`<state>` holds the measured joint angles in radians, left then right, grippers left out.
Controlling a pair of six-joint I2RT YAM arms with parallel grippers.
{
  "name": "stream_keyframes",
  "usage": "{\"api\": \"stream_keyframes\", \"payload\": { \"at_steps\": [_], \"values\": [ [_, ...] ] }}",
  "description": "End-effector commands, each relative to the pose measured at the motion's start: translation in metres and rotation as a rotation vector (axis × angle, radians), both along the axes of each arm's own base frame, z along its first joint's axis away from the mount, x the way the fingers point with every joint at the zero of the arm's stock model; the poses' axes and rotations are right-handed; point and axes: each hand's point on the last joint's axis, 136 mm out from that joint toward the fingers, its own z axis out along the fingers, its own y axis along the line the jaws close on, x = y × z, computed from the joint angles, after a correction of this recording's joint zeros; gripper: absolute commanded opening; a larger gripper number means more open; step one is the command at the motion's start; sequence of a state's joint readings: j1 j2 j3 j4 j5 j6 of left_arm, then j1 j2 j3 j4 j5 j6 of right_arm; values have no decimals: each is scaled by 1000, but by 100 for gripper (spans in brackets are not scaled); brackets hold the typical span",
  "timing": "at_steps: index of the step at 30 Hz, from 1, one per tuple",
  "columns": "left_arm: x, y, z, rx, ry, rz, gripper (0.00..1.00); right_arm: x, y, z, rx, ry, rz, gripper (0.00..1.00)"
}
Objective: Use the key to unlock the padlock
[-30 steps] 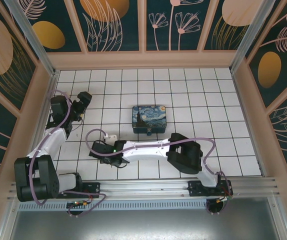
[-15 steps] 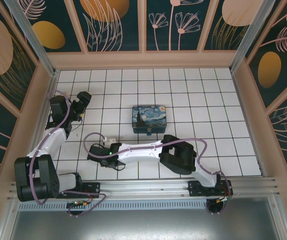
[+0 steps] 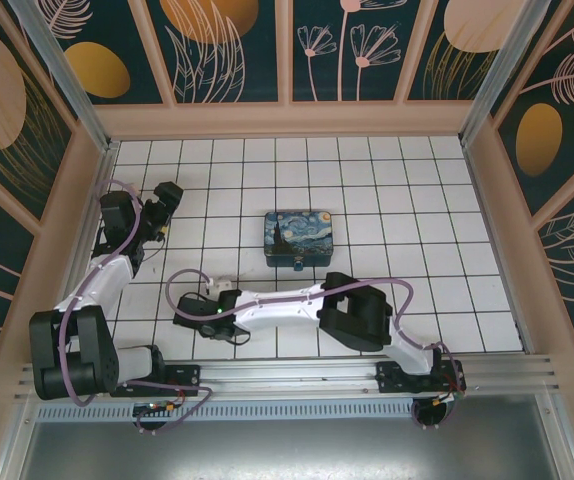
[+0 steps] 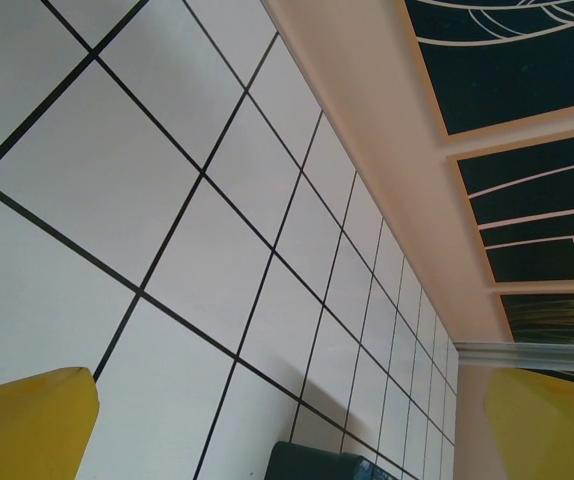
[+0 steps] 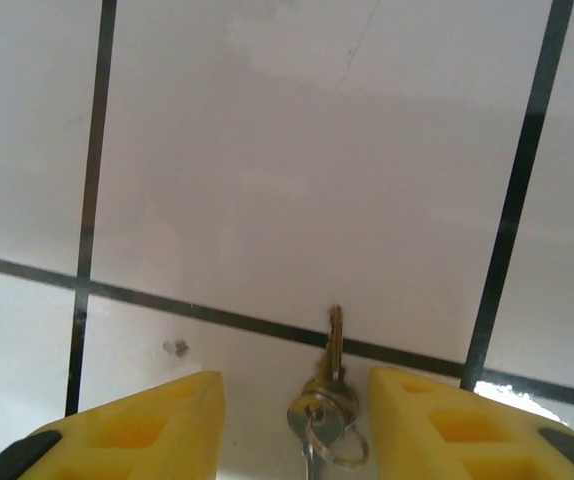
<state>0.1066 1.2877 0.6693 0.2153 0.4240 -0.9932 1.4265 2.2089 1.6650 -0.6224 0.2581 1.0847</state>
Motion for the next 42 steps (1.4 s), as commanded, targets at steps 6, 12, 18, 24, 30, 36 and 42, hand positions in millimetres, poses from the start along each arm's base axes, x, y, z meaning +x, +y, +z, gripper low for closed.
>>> {"api": "stream_keyframes", "payload": {
  "at_steps": [6, 12, 18, 24, 30, 36, 42],
  "values": [
    [1, -1, -4, -23, -10, -9, 99, -15, -6, -15, -72, 30, 0, 42],
    [1, -1, -4, -28, -11, -7, 99, -2, -11, -20, -84, 11, -41, 40],
    [0, -2, -5, -32, -10, -9, 99, 6, -10, -24, -82, -3, -54, 33],
    [-1, -2, -7, -35, -10, -11, 99, 10, -6, -31, -90, -1, -53, 29],
    [-2, -4, -10, -42, -1, -21, 99, 14, -6, -40, -85, 4, -58, 11],
    [-4, -6, -11, -30, 0, -38, 99, 24, -10, -15, -18, -42, -75, 0],
    [-8, -17, -5, -33, -20, -108, 99, 45, -33, 38, 80, -141, -119, 0]
  ]
}}
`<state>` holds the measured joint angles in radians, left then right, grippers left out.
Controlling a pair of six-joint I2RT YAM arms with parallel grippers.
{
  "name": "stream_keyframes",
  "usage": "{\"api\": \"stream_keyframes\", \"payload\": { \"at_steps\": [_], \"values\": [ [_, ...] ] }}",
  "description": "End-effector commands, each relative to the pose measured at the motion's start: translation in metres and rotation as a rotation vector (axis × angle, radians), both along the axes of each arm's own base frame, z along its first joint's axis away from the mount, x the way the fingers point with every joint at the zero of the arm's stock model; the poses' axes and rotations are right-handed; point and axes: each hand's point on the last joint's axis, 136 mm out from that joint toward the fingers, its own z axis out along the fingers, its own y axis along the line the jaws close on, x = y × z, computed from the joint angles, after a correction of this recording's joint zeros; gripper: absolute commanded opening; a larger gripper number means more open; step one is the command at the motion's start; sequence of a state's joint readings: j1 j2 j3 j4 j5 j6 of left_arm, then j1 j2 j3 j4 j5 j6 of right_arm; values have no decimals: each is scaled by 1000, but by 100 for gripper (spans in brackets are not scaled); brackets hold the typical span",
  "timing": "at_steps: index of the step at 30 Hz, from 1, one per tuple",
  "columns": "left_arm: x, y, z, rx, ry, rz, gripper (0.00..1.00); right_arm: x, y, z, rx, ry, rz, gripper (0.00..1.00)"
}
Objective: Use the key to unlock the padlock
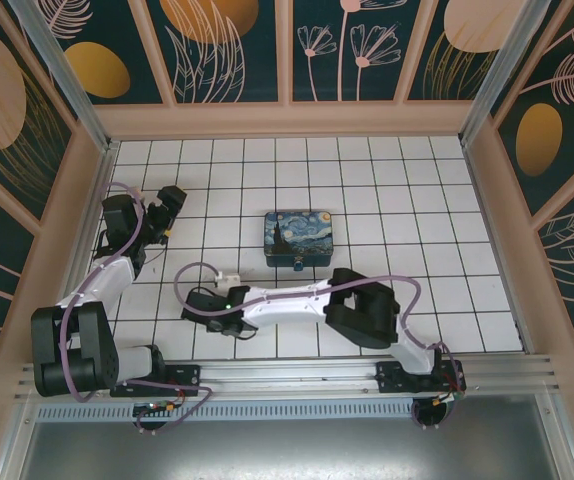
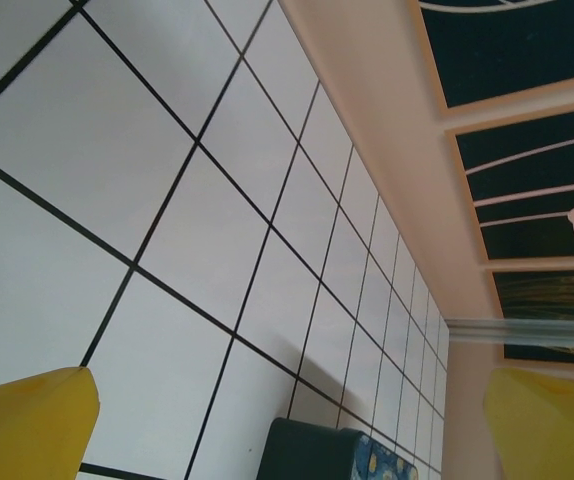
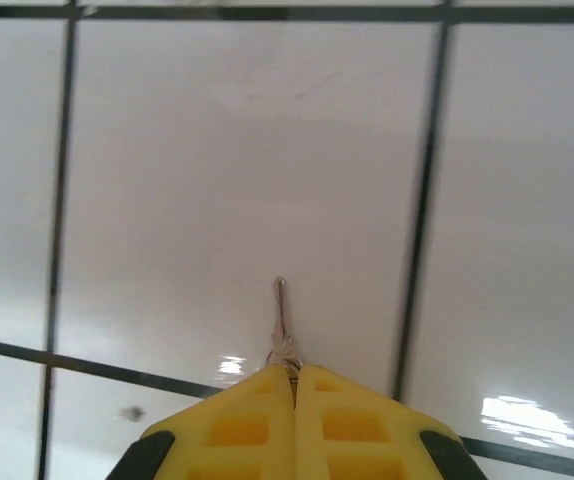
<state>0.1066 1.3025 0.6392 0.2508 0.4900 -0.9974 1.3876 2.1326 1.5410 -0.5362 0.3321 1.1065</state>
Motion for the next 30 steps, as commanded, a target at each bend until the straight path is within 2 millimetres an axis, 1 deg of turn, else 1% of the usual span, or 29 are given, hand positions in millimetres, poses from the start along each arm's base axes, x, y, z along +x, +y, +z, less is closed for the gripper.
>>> {"api": "stream_keyframes", "payload": {
  "at_steps": [1, 3, 8, 11, 14, 19, 22, 25, 28, 30],
  "values": [
    [-3, -11, 5, 3, -33, -66, 99, 20, -18, 42, 62, -90, -44, 0],
    [-5, -22, 7, 5, -41, -105, 99, 27, -29, 56, 87, -117, -66, 0],
    [-12, -66, 14, 2, -60, -237, 98, 47, -58, 94, 183, -179, -139, 0],
    [-21, -86, 20, -21, -76, -289, 98, 59, -83, 112, 252, -210, -198, 0],
    [-30, -106, 25, -59, -90, -341, 99, 73, -110, 129, 360, -235, -273, 0],
    [-49, -146, 41, -162, -133, -429, 98, 94, -162, 153, 577, -281, -429, 0],
    [-59, -169, 48, -220, -155, -469, 97, 104, -190, 163, 664, -305, -518, 0],
    [-69, -192, 54, -275, -176, -517, 92, 113, -206, 173, 720, -322, -573, 0],
    [-74, -209, 59, -308, -194, -550, 86, 121, -213, 180, 752, -326, -609, 0],
    [-76, -218, 61, -335, -201, -567, 83, 126, -213, 180, 775, -318, -626, 0]
  ]
}}
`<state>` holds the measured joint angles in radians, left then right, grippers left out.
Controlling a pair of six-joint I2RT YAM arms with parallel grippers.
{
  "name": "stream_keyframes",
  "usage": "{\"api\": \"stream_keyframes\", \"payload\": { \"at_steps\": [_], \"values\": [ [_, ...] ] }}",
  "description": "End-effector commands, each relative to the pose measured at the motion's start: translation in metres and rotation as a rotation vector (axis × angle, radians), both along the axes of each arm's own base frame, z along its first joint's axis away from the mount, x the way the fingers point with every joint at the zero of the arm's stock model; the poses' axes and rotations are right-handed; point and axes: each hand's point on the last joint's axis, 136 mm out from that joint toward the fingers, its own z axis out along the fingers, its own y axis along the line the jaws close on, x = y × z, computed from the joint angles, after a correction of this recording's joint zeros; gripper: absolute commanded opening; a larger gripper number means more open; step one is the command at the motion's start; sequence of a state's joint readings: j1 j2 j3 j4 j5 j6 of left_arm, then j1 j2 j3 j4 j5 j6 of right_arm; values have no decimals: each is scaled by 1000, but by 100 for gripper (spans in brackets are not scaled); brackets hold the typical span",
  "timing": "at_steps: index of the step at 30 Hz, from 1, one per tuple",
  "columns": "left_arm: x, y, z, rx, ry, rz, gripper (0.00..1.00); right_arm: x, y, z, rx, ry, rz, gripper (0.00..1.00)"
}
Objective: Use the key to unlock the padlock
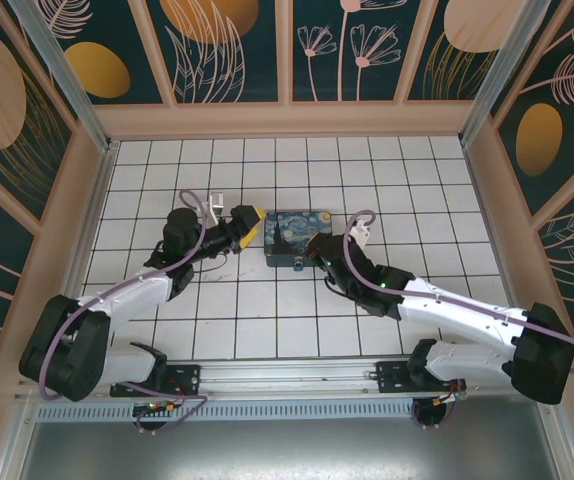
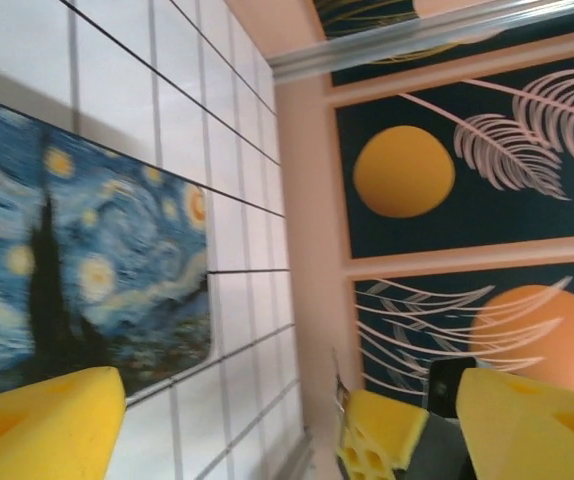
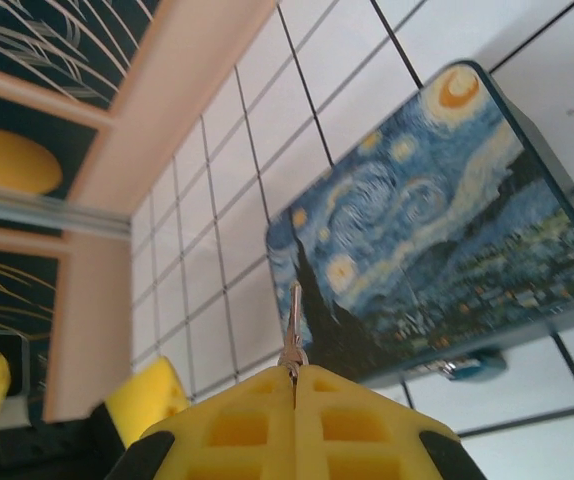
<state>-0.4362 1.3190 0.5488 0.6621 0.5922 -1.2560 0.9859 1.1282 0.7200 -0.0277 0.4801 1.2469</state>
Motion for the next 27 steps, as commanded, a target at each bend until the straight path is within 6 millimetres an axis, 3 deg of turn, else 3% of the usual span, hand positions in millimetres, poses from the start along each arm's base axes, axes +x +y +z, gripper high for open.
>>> {"api": "stream_keyframes", "payload": {
  "at_steps": [1, 12, 27],
  "values": [
    [-1, -14, 20, -95, -57, -14, 80, 11, 1, 13, 107, -20, -39, 0],
    [-7, -42, 28, -148, -86, -53, 49, 35, 16, 14, 208, -7, -51, 0],
    [-2, -59, 21, -155, -75, -68, 48, 47, 39, 22, 255, -14, -3, 0]
  ]
}}
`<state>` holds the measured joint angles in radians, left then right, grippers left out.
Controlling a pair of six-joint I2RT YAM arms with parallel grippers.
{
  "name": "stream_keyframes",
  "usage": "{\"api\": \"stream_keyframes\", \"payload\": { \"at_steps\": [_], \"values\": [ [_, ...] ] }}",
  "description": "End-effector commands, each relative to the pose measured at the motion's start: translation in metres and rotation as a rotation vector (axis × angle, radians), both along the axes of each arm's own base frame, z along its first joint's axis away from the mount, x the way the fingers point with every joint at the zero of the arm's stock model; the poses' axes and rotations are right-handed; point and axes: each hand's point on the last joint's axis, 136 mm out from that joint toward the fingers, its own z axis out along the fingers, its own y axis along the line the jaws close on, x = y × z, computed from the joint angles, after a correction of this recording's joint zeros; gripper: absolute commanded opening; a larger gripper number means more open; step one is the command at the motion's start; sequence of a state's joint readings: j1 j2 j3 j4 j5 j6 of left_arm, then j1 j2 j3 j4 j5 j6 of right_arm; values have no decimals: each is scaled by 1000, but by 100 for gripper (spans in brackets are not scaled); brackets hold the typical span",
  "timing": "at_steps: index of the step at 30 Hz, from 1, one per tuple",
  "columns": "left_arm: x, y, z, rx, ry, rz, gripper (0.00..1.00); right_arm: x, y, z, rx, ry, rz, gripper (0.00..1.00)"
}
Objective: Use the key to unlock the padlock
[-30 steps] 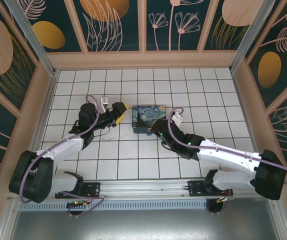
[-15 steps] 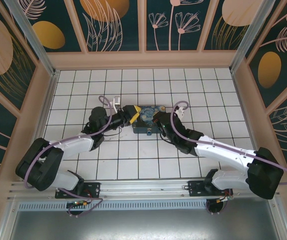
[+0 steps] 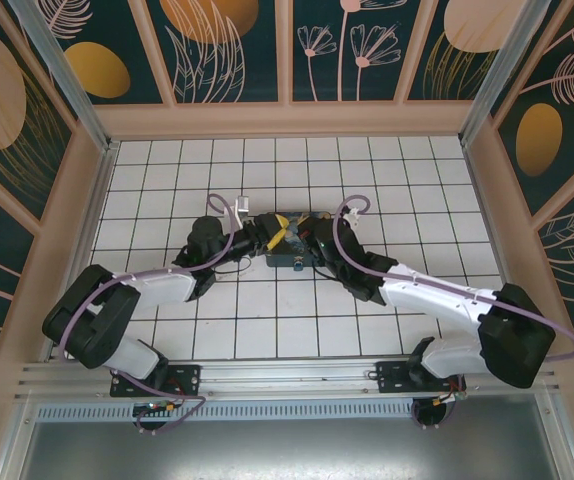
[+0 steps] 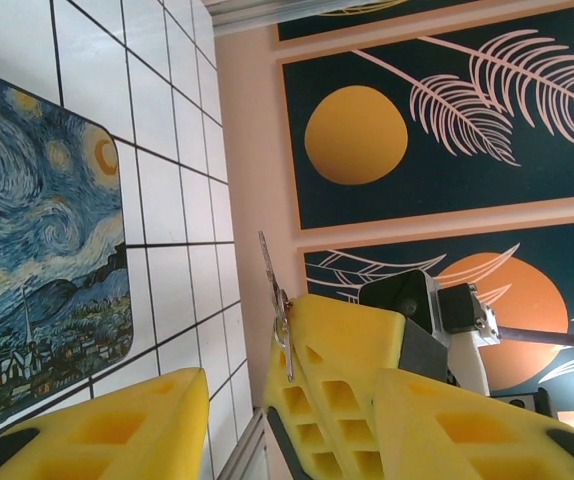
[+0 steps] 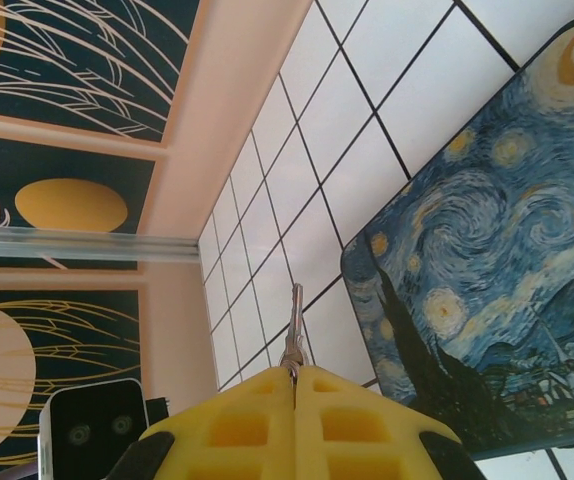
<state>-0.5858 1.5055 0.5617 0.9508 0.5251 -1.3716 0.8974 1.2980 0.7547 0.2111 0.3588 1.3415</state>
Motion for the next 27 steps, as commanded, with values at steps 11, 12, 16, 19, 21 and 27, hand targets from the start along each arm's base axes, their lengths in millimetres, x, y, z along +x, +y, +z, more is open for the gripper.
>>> {"api": "stream_keyframes", "payload": {
  "at_steps": [11, 12, 16, 19, 21, 27],
  "values": [
    [11, -9, 21, -55, -68, 8, 37, 10, 19, 20, 73, -36, 32, 0],
    [11, -9, 20, -53, -65, 8, 37, 9, 20, 19, 73, -34, 33, 0],
    [12, -9, 16, -50, -60, 11, 35, 9, 19, 18, 73, -32, 32, 0],
    [13, -9, 14, -49, -57, 10, 33, 10, 19, 19, 76, -34, 30, 0],
    [13, -10, 13, -48, -54, 11, 31, 10, 20, 20, 77, -36, 33, 0],
    [14, -10, 12, -45, -53, 12, 24, 10, 22, 17, 77, -32, 37, 0]
  ]
}}
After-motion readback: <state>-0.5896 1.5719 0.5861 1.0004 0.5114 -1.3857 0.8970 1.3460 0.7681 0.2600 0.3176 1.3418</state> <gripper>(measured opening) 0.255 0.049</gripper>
